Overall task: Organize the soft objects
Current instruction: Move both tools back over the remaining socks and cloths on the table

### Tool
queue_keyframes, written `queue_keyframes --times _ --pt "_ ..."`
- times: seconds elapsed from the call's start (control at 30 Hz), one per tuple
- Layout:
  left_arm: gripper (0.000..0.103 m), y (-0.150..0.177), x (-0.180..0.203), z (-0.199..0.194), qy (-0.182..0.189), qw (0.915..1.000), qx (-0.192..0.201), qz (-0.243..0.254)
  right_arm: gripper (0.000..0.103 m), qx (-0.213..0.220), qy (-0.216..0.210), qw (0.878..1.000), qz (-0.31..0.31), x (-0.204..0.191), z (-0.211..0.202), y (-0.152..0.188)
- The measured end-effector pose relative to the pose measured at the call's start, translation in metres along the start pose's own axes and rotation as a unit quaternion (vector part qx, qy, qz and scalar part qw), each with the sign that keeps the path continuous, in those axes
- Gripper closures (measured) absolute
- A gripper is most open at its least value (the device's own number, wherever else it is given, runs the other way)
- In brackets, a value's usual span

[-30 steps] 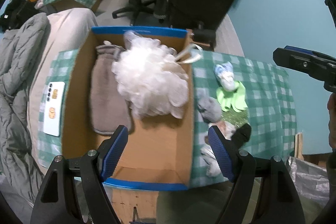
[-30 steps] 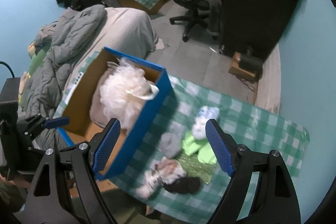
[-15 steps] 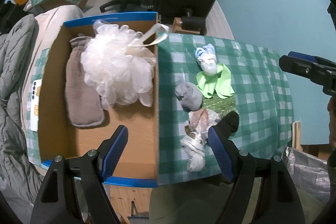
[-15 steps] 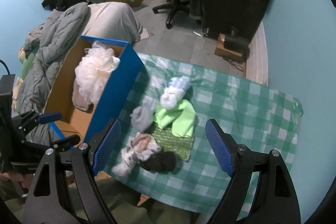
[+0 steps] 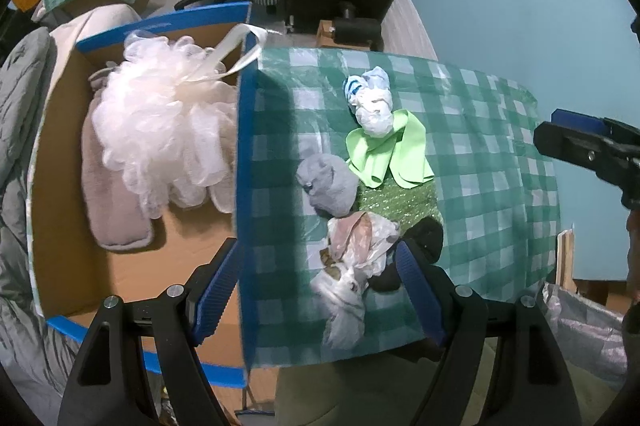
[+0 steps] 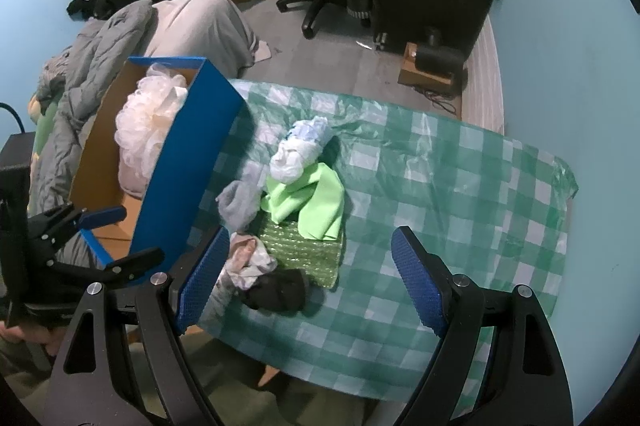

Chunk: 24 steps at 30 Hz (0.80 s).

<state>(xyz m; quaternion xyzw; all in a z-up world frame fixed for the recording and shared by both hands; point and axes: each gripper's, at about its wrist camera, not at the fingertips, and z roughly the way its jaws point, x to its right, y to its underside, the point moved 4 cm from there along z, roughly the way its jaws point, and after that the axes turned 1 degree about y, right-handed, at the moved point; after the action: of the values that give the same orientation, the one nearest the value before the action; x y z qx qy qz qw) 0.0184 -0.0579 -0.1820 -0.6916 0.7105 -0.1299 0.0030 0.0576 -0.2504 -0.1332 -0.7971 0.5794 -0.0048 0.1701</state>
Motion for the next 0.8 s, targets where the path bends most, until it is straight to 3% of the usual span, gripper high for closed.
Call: queue_keyframes --times 0.33,0.8 --pt "0.023 -0.018 0.010 0.035 0.003 0.9999 -0.012 -0.011 0.020 -0.021 -0.003 1.000 0.015 0.020 0.025 -0.002" --pt "0.023 -0.041 -0.005 0.058 0.006 0.9983 -0.022 -0.053 0.019 -0.038 -0.005 0.999 0.018 0.031 0.048 -0.006"
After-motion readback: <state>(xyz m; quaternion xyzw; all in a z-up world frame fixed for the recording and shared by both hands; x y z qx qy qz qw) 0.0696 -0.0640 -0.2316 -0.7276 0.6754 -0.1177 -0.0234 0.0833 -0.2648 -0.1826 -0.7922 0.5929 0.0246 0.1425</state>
